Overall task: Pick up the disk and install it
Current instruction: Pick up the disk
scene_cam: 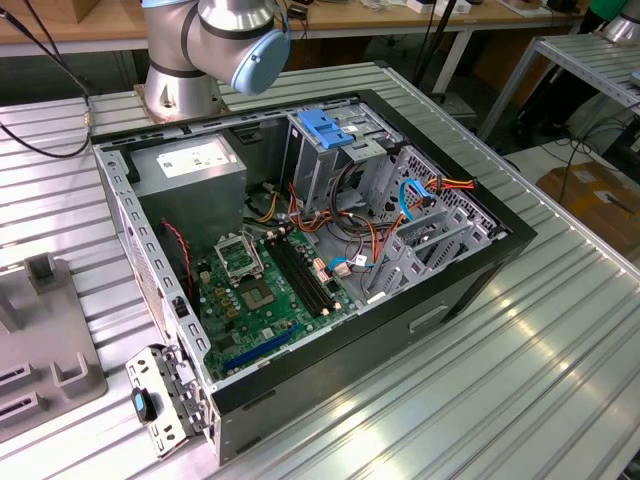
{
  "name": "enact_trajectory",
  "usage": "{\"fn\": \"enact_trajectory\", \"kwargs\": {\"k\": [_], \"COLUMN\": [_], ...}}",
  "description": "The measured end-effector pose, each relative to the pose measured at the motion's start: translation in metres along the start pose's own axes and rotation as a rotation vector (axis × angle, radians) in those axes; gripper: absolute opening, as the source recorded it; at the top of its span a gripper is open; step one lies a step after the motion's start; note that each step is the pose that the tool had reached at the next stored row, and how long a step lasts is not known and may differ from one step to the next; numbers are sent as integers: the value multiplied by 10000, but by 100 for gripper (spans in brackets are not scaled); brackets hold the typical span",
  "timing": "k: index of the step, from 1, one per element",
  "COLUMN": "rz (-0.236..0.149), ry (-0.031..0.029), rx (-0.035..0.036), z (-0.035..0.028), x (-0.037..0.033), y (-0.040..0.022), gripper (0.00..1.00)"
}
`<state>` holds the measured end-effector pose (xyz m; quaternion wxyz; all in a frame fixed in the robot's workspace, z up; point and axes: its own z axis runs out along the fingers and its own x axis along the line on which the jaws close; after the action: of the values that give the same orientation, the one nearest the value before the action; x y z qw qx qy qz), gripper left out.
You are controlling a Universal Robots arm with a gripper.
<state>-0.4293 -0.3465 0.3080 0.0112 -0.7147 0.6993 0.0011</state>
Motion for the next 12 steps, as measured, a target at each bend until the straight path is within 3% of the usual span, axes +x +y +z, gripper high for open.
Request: {"fn": "enact_trajectory", "kwargs": {"k": [12], "rz": [0], "ry": [-17], "rx": [1], "z": [-3], "x": [0], "y": [1], "gripper": [35]}}
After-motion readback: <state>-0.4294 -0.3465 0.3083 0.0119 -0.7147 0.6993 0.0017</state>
